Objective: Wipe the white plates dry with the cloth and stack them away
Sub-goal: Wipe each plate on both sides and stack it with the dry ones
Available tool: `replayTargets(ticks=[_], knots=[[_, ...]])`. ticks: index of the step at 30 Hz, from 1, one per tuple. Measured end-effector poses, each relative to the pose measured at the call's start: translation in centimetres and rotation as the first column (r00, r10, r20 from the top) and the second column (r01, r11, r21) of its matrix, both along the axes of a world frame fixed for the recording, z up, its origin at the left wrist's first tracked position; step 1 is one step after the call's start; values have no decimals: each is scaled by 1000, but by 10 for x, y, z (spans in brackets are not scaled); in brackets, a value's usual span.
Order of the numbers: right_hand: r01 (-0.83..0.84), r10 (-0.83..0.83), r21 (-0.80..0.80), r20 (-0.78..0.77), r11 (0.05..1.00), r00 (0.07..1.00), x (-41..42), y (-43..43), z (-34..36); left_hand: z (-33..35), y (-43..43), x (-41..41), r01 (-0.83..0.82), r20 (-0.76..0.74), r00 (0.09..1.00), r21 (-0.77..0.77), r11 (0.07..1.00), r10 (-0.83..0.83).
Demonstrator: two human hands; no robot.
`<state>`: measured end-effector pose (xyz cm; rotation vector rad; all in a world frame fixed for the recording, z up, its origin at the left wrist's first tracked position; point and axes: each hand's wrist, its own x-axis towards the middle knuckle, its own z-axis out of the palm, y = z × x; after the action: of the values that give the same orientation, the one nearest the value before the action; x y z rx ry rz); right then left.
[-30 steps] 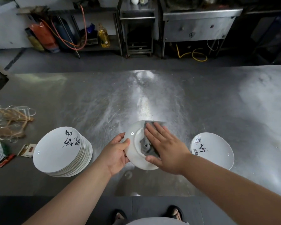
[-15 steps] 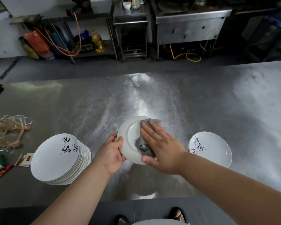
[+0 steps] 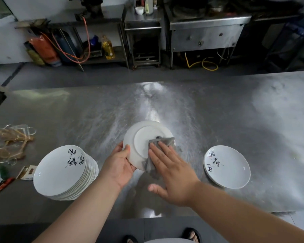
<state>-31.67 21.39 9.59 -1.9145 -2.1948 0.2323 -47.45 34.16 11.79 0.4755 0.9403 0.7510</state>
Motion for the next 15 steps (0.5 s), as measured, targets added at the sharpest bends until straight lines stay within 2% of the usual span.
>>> replayTargets(ticks=[3, 6, 9, 15], knots=[[-14, 14, 23, 6, 1000, 1000, -2, -7, -9, -1, 0, -3, 15, -11, 1000, -9, 1000, -15], [115, -109, 101, -62, 988, 992, 18, 4, -16, -3, -4, -3, 35, -13, 999, 1, 999, -35], [219, -205, 114, -128, 969, 970, 21, 8, -14, -1, -6, -1, 34, 10, 999, 20, 999, -34], [62, -57, 124, -45, 990, 997, 0, -24, -24, 0, -5, -4, 4, 39, 999, 0, 1000, -4]])
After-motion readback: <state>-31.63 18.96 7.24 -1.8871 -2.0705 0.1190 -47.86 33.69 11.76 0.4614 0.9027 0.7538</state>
